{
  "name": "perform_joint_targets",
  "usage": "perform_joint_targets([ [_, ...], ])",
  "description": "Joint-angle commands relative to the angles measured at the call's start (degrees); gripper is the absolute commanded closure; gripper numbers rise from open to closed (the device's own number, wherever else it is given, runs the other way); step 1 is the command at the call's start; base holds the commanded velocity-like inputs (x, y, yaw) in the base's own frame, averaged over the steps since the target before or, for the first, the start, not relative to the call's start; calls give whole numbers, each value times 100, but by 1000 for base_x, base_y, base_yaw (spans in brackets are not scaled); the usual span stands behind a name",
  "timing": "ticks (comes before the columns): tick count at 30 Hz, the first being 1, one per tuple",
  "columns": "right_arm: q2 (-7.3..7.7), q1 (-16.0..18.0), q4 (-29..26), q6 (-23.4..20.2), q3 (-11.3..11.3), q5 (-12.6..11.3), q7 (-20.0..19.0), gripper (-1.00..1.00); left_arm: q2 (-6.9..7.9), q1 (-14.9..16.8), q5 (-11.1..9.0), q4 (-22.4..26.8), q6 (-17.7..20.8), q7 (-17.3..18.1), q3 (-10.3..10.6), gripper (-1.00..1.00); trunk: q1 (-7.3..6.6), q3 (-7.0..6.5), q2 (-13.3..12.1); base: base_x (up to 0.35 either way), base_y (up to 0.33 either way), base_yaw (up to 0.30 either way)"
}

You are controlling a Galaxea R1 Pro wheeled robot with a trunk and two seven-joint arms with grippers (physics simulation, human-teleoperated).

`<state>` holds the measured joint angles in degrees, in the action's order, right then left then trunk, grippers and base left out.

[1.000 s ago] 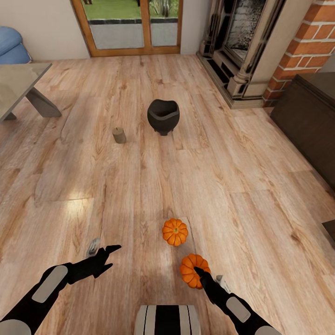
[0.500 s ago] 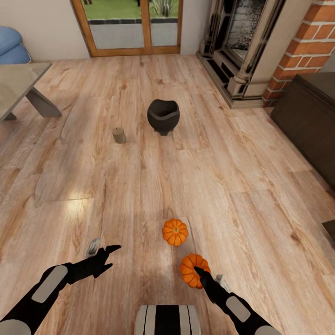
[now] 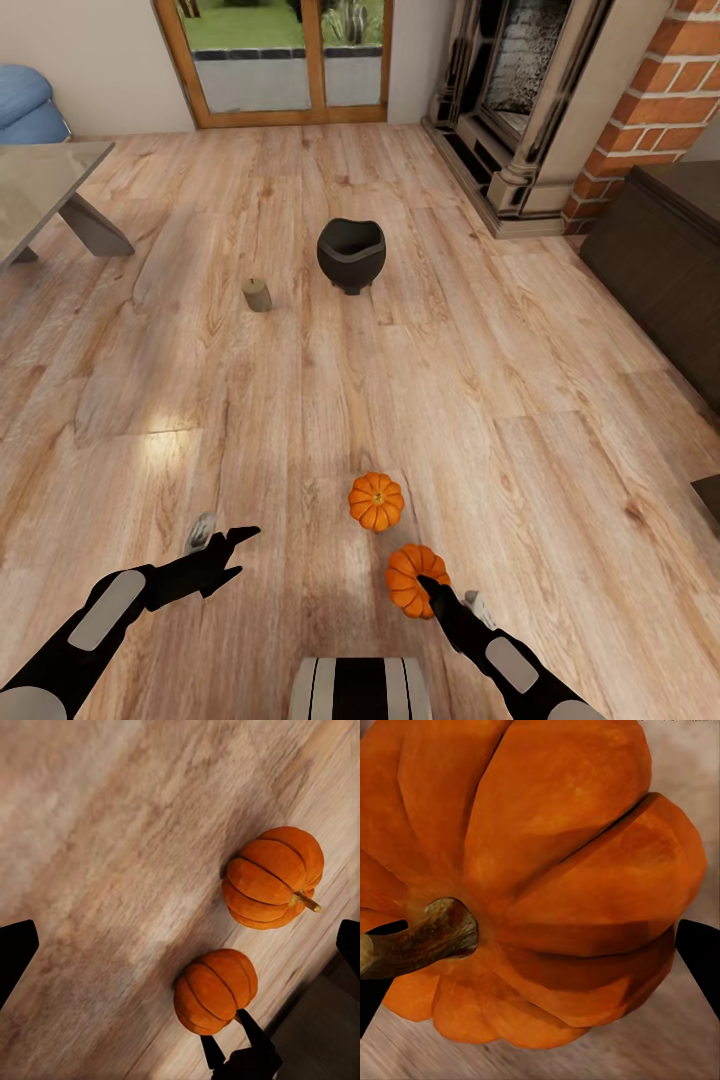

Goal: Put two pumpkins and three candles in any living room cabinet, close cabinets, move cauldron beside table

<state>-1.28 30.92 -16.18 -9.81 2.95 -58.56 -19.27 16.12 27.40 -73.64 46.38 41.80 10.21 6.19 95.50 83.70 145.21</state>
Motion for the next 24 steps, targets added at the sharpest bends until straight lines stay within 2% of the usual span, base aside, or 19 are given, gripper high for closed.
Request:
perform_joint_targets([
  [1, 1, 2, 1, -12, 31, -60, -15, 100, 5, 3, 7, -4, 4, 25, 13, -100, -1, 3, 1, 0, 0, 0],
  [9, 4, 2, 1, -12, 31, -59, -24, 100, 5, 3, 8, 0, 4, 25, 13, -100, -1, 3, 1, 0, 0, 0],
  [24, 15, 2, -13, -17, 24, -61, -15, 100, 5, 3, 8, -1, 4, 25, 13, -100, -40, -329, -19, 0, 0, 0],
])
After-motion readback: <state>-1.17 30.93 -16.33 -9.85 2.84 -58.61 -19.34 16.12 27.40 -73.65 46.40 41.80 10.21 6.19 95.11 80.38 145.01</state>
